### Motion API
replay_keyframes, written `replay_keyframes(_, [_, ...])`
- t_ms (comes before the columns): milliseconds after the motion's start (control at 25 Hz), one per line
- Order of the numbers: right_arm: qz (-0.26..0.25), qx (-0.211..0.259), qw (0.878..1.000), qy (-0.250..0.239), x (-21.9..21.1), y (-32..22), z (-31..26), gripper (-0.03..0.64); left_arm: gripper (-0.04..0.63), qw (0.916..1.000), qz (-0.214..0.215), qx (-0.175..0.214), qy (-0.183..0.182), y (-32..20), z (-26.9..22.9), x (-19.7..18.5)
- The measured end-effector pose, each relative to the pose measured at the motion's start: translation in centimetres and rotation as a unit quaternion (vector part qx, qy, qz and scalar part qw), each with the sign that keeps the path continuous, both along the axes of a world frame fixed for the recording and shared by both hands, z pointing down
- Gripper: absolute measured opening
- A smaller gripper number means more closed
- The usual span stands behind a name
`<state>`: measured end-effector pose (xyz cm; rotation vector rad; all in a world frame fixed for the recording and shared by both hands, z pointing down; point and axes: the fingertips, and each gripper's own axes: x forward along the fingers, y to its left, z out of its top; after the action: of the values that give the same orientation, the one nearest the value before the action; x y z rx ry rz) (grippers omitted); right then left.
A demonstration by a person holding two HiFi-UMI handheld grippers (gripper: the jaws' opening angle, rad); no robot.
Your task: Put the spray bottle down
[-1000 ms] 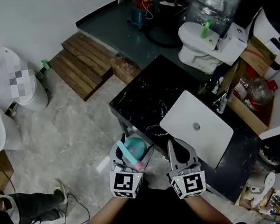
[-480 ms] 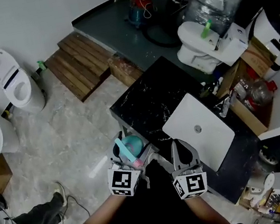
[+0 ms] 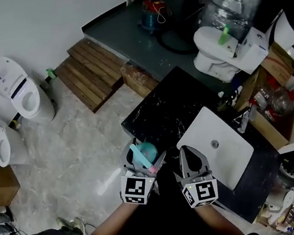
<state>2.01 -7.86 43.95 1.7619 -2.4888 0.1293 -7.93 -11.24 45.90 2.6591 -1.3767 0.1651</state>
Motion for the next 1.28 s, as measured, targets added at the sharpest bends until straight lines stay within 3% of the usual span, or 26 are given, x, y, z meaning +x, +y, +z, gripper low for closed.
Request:
replay_keyframes(360, [0.013, 0.003, 1.0, -0.003, 3.0, -4.5, 0.0, 0.009, 0.446, 0.9997, 0.024, -0.003, -0.003, -5.2, 0.7, 4.2])
replay_keyframes(1040, [0.06, -0.016, 0.998, -0.027, 7.8, -12.0, 2.7, 0.009, 0.446, 0.9977, 0.05, 0.012, -0.043, -13.0, 4.6, 10.1])
replay_keyframes(1280, [0.059, -0.023, 0.998, -0.022, 8.7, -13.1, 4.1, 0.009, 0.446, 0.9983, 0.034, -0.023, -0.041, -15.1, 7.7, 10.6])
